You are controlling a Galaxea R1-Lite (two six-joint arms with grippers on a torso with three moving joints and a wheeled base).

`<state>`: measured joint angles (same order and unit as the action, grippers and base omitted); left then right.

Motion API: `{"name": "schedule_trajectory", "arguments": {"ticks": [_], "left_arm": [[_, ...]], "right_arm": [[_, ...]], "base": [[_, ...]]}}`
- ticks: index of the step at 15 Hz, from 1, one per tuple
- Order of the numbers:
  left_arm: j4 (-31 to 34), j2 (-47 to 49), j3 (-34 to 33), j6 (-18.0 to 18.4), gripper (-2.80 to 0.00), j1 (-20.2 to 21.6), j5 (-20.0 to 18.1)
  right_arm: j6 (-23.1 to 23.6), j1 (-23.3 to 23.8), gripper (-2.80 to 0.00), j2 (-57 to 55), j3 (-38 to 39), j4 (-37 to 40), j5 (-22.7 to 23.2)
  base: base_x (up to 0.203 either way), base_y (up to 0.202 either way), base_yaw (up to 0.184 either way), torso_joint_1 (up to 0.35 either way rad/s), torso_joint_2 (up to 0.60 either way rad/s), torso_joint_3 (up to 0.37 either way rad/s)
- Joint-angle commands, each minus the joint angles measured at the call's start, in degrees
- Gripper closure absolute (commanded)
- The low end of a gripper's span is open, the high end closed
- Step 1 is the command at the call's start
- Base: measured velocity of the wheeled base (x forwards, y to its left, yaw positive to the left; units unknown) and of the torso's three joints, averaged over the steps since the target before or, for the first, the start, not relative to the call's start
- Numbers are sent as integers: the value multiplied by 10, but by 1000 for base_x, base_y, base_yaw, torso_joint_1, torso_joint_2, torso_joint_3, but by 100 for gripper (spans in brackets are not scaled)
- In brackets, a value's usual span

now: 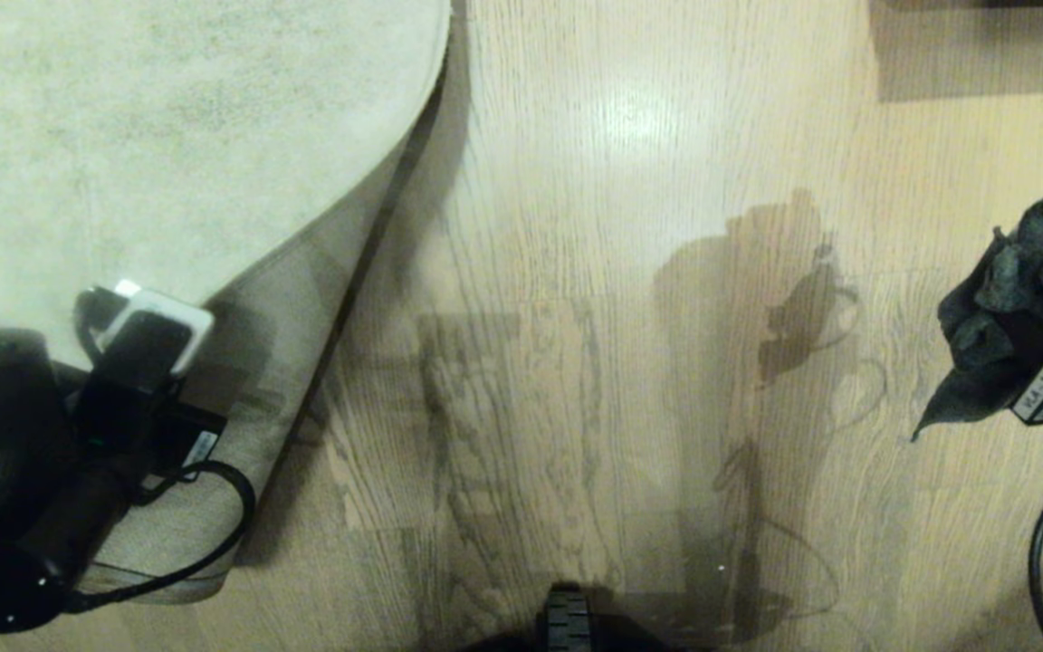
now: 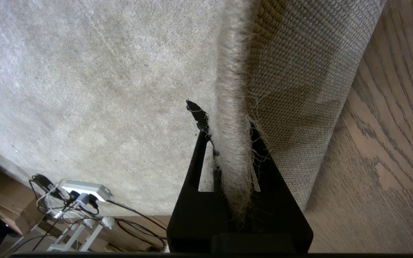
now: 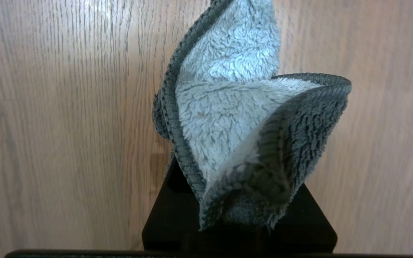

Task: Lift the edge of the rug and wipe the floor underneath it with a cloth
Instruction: Lay down the carpet

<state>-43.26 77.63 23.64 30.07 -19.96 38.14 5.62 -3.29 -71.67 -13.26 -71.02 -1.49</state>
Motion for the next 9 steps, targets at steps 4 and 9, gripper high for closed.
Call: {"name": "schedule_trajectory", "arguments": {"ticks": [4,9], "left_arm": [[-2,4,0,2,0,0,3],[-2,4,4,2,0,0,3]], "right_arm": [[-14,24,0,119,93,2,0],[-20,24,0,220,132,59,-4]], "base": [[0,0,0,0,0,0],[0,0,0,0,0,0]]}}
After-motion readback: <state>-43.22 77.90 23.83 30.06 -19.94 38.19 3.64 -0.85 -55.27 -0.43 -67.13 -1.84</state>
